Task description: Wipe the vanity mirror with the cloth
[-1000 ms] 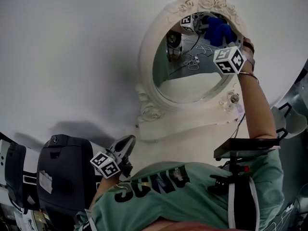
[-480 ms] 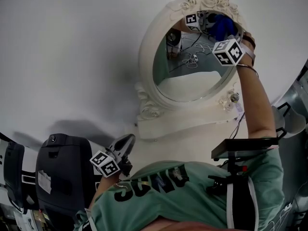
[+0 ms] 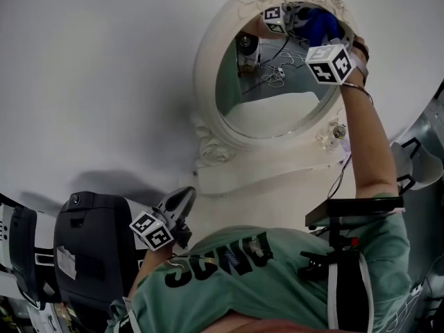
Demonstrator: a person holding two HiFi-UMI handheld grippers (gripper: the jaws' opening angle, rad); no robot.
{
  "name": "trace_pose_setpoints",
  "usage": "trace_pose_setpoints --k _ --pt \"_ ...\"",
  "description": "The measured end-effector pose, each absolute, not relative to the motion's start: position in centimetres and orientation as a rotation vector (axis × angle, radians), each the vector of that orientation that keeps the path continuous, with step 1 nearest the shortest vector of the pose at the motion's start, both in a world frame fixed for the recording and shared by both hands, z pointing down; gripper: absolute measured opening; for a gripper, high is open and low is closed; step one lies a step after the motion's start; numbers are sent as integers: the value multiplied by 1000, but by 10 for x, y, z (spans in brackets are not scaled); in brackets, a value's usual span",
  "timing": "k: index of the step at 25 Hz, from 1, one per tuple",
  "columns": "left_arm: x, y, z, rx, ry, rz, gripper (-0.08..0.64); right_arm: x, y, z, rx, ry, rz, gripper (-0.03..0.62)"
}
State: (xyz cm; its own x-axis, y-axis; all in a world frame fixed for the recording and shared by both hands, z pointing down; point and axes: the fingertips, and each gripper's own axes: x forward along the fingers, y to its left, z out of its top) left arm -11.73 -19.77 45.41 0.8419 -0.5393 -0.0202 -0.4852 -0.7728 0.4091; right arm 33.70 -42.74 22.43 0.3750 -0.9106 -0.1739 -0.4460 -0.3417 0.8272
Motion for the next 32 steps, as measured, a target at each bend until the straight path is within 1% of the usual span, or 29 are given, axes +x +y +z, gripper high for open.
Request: trace_pose_setpoints --k 6,9,16,21,23,26,32 --pt "-104 -194 461 2619 -735 -160 12 344 -432 246 1949 -1210 -799 71" --pt "-103 -197 464 2608 -746 -142 12 347 -433 278 1931 -1237 -740 69" --pt "-90 -195 463 2617 -721 -80 12 353 -428 470 1740 -1303 -444 69" --pt "-78 -196 466 2614 -705 -39 12 349 -429 571 1593 -1299 -299 75" --pt "-75 -195 468 2611 -704 -25 12 345 -428 601 1533 -1281 -294 75" --pt "-75 -193 469 2608 -707 -14 12 344 -427 611 1527 -1250 -340 74" --pt "-79 -189 465 2616 -724 -34 12 345 -428 611 1520 -1271 -326 74"
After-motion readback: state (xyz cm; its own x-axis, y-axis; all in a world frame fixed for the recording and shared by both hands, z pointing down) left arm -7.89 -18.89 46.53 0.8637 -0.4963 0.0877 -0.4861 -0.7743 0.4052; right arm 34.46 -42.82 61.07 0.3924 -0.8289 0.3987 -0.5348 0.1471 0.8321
